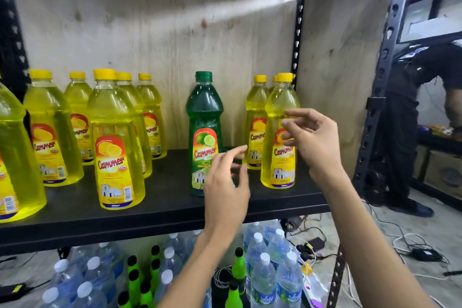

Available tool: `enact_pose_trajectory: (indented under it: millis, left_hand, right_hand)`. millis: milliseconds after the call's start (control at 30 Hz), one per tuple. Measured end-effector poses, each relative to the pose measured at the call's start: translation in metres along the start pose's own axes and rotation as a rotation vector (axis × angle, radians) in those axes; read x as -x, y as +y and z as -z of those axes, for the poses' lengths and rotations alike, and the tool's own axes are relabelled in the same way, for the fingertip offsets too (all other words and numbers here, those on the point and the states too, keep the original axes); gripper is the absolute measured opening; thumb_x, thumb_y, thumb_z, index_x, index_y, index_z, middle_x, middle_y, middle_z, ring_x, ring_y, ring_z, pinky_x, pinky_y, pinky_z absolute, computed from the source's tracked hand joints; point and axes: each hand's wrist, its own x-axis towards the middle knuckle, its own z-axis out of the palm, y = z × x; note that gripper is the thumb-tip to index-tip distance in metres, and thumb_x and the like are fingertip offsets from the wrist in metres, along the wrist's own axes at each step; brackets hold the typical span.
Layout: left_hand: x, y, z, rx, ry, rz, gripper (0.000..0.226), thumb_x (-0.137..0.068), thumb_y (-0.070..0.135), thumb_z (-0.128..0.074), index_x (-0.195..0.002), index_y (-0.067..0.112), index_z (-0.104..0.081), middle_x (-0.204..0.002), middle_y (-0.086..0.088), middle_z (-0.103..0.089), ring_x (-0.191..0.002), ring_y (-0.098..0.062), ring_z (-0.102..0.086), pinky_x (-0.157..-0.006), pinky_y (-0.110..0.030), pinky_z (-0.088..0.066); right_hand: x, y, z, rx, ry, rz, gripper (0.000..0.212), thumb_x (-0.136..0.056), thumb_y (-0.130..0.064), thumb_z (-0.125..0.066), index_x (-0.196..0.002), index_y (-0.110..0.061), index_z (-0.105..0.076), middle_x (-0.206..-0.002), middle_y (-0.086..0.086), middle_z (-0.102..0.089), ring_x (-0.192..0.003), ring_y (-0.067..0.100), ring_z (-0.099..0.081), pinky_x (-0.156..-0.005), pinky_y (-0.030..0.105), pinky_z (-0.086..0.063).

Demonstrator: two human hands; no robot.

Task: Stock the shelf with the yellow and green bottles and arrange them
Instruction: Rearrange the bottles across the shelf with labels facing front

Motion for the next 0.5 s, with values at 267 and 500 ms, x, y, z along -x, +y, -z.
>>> enact_pose_trajectory:
  millis: [267,500]
  left_hand:
    - [-0.041,-0.019,-0.076,-0.056,-0.212,0.279,0.043,-0.103,0.014,-0.045,-0.145,0.02,-0.046,-0.137,0.0,-0.059,-0.124,-0.016,-0.054,-0.105,-0.032,-0.044]
    - [-0.059,-0.051,-0.109,0.166,-0.123,0.64,0.04,-0.106,0.025,-0.039,-0.146,0.021,-0.045,-0.143,-0.003,-0.054,-0.129,-0.021,-0.051,-0.105,-0.037,-0.043]
  right_hand:
    - [-0.052,0.076,0.039,-0.017,0.112,-0.384,0.022,-0.091,-0.003,-0.068,-0.111,-0.012,-0.069,-0.088,0.004,-0.073,-0.074,0.014,-0.067,-0.065,0.026,-0.059]
    - [-0.065,0.116,0.03,0.04,-0.279,-0.445,0.034,-0.092,0.0,-0.065,-0.125,-0.008,-0.062,-0.1,0.005,-0.072,-0.08,0.012,-0.07,-0.056,0.017,-0.056]
